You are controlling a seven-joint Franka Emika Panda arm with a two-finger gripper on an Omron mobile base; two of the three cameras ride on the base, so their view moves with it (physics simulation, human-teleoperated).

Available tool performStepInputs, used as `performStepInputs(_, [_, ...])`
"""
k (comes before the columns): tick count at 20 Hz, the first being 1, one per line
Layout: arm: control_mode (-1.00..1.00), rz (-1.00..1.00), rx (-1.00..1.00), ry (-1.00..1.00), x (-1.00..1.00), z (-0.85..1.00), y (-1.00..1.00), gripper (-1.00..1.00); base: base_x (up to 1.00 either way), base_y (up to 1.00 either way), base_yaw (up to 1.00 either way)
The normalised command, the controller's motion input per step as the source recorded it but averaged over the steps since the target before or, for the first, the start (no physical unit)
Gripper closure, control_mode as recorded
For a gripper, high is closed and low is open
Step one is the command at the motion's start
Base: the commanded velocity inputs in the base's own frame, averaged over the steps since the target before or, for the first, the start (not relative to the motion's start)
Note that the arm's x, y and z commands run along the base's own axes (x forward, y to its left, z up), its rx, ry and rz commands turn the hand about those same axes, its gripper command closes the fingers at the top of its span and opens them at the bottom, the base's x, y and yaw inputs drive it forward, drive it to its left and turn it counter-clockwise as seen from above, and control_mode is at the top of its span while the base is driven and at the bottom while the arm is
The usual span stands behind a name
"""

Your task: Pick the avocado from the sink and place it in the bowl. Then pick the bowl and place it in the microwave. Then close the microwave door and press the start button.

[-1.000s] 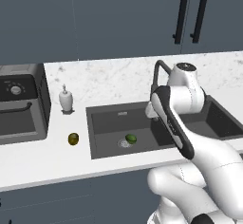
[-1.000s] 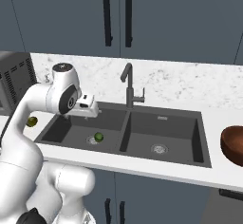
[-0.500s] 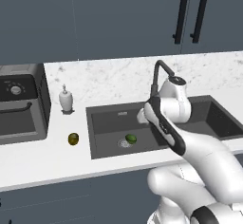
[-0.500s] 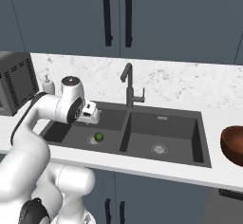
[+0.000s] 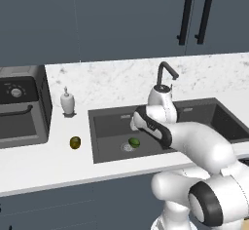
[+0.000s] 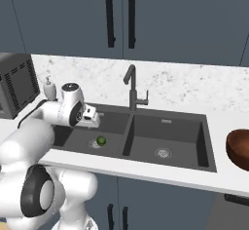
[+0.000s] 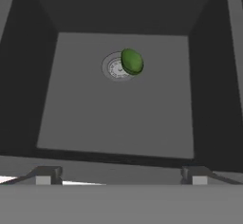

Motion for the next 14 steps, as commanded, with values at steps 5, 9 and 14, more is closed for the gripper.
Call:
performStepInputs(5, [-1.0,0.0,0.0,0.0,0.2,-0.5,-0.02,-1.0,0.0,0.0,0.0])
performStepInputs(9, [-1.0,0.0,-0.01,0.0,0.34,-0.44,0.0,-1.0,0.0,0.0,0.0])
performStepInputs(14, [-1.0,0.0,0.0,0.0,0.3,-0.34,-0.15,-1.0,0.0,0.0,0.0])
